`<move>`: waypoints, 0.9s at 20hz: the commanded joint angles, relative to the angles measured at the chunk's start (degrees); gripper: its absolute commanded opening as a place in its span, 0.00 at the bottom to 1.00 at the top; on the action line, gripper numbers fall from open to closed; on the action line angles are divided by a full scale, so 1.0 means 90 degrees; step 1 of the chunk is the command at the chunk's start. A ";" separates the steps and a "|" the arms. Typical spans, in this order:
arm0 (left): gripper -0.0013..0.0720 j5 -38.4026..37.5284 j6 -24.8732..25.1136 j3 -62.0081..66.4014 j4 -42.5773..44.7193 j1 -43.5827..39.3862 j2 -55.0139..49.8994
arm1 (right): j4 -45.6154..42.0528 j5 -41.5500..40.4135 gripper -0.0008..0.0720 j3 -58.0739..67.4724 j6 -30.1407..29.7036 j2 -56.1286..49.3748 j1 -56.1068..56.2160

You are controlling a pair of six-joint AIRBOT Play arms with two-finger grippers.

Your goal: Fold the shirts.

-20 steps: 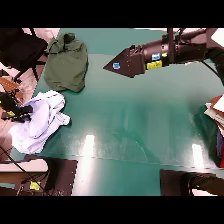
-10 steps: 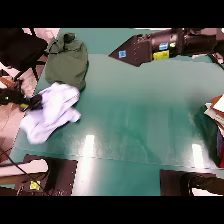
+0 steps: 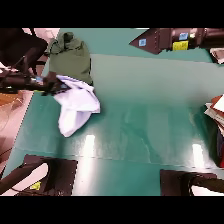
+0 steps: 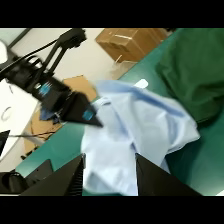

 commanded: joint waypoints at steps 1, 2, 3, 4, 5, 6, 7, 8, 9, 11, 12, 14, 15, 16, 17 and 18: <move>0.05 0.0884 -0.0170 0.0160 -0.0818 -0.1809 0.0160 | -0.0007 0.0187 0.52 0.0002 0.0129 0.0039 -0.0423; 0.05 0.1464 -0.0172 0.0182 -0.0998 -0.2421 0.0131 | -0.0010 0.0243 0.52 0.0000 0.0134 0.0061 -0.0583; 0.05 0.1962 -0.0146 0.0236 -0.1195 -0.2953 0.0036 | -0.0007 0.0318 0.52 0.0000 0.0160 0.0092 -0.0767; 0.05 0.2399 -0.0136 0.0335 -0.1319 -0.3439 -0.0102 | -0.0010 0.0425 0.52 -0.0002 0.0197 0.0131 -0.0976; 0.05 0.2752 0.0068 0.0515 -0.1479 -0.3912 -0.0335 | -0.0007 0.0503 0.52 -0.0061 0.0233 0.0219 -0.1180; 0.05 0.2926 0.0335 0.0770 -0.1729 -0.4294 -0.0629 | -0.0012 0.0471 0.52 -0.0238 0.0245 0.0379 -0.1384; 0.05 0.2912 0.0709 0.1168 -0.2113 -0.4624 -0.1010 | -0.0012 0.0381 0.52 -0.0532 0.0245 0.0602 -0.1598; 0.05 0.2747 0.1156 0.1683 -0.2390 -0.4855 -0.1413 | -0.0012 0.0255 0.50 -0.0872 0.0243 0.0845 -0.1819; 0.05 0.2548 0.1224 0.2195 -0.2234 -0.4964 -0.1763 | -0.0012 0.0129 0.49 -0.1270 0.0240 0.1112 -0.2038; 0.05 0.2368 0.0449 0.2863 -0.0821 -0.4918 -0.2227 | -0.0012 -0.0102 0.49 -0.2222 0.0233 0.1724 -0.2455; 0.05 0.2307 -0.0342 0.2924 0.0459 -0.4809 -0.2336 | -0.0007 -0.0175 0.49 -0.2688 0.0219 0.1991 -0.2611; 0.05 0.1409 -0.1821 0.2880 0.3417 -0.4595 -0.2484 | -0.0012 -0.0262 0.50 -0.3665 0.0214 0.2429 -0.2771; 0.05 0.0840 -0.2229 0.2754 0.4673 -0.4549 -0.2516 | -0.0015 -0.0340 0.49 -0.4189 0.0172 0.2618 -0.2788; 0.05 0.0418 -0.2448 0.2518 0.5627 -0.4505 -0.2516 | -0.0012 -0.0452 0.49 -0.4673 0.0119 0.2783 -0.2788; 0.05 0.0226 -0.2429 0.2263 0.5979 -0.4456 -0.2516 | -0.0010 -0.0622 0.49 -0.5185 0.0092 0.2924 -0.2735; 0.06 0.0165 -0.2280 0.1972 0.5933 -0.4408 -0.2516 | -0.0012 -0.0821 0.49 -0.5629 0.0061 0.3014 -0.2645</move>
